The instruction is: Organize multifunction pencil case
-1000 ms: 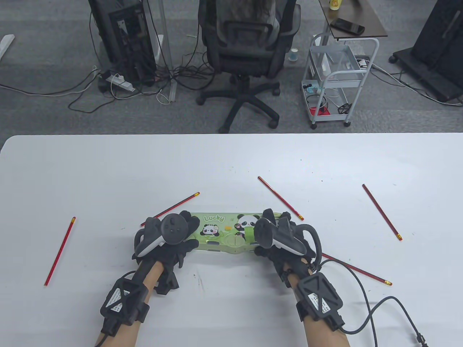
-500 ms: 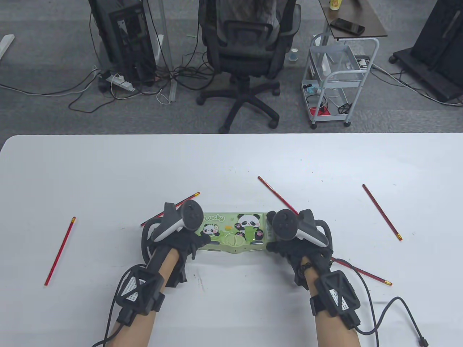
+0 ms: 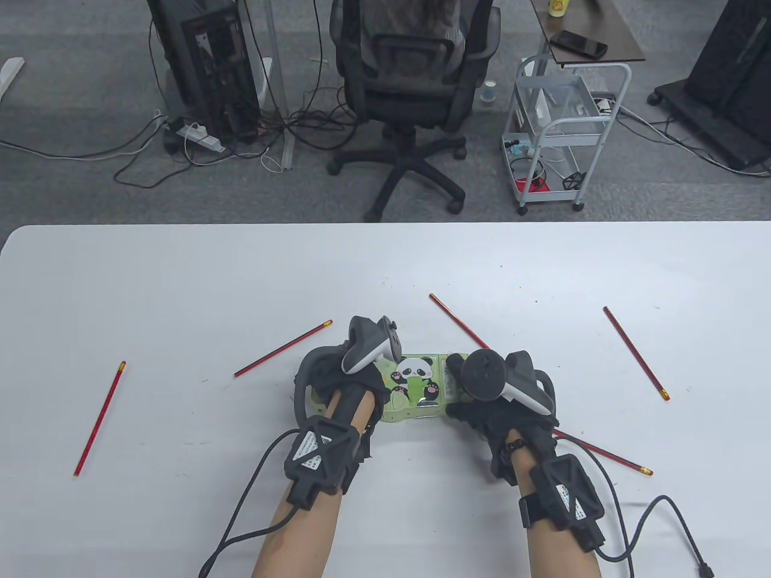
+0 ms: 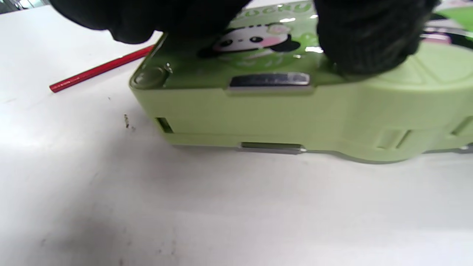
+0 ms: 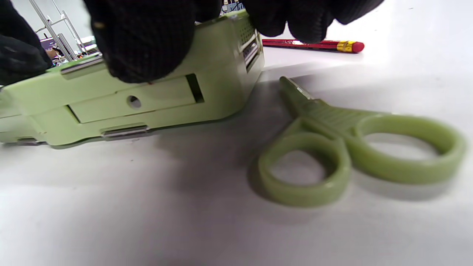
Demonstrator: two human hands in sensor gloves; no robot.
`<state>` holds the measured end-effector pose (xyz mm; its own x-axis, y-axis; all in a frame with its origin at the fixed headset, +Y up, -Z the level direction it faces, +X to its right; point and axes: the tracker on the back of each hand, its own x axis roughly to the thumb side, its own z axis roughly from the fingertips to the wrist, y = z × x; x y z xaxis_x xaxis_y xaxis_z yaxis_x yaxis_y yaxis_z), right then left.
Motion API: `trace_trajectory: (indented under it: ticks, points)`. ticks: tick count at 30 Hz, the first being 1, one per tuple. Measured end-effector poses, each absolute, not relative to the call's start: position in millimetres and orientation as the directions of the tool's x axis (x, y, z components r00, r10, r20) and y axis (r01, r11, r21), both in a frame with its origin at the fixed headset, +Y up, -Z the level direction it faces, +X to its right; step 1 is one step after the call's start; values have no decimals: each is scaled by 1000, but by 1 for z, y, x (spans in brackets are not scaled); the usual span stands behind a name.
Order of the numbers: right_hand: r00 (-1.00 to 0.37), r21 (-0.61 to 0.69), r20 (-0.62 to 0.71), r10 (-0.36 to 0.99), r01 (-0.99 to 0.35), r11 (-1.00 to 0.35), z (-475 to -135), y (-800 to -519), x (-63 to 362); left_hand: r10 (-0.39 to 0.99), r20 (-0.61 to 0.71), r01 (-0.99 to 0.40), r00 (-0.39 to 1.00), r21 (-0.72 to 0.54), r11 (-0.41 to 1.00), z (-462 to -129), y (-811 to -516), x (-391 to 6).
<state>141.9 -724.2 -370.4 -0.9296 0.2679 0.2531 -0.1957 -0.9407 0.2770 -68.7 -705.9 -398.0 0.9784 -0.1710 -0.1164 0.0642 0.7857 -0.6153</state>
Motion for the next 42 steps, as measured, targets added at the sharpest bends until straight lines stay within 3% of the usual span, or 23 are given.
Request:
trace_trajectory:
  ticks: [9, 13, 18, 20, 24, 31, 42]
  points:
    - [-936, 272, 256, 243, -172, -947, -370, -723, 140, -178, -110, 71, 978, -625, 778, -396, -707, -68]
    - [-936, 271, 257, 240, -169, -948, -369, -723, 140, -143, -26, 97, 989, -618, 780, -391, -701, -86]
    - [-939, 266, 254, 230, -161, -950, -368, -724, 139, 91, 81, -39, 993, -501, 865, -389, -693, -136]
    - [-940, 268, 251, 231, -161, -950, -368, -724, 139, 228, 111, -160, 967, -429, 889, -389, -695, -158]
    - [-941, 271, 244, 235, -166, -948, -367, -724, 139, 413, 152, -307, 898, -457, 835, -393, -711, -186]
    - [-942, 261, 245, 229, -164, -951, -367, -724, 138, 515, 183, -366, 838, -510, 778, -395, -740, -203]
    - [-941, 263, 245, 232, -165, -951, -367, -724, 138, 585, 209, -437, 783, -484, 758, -392, -753, -214]
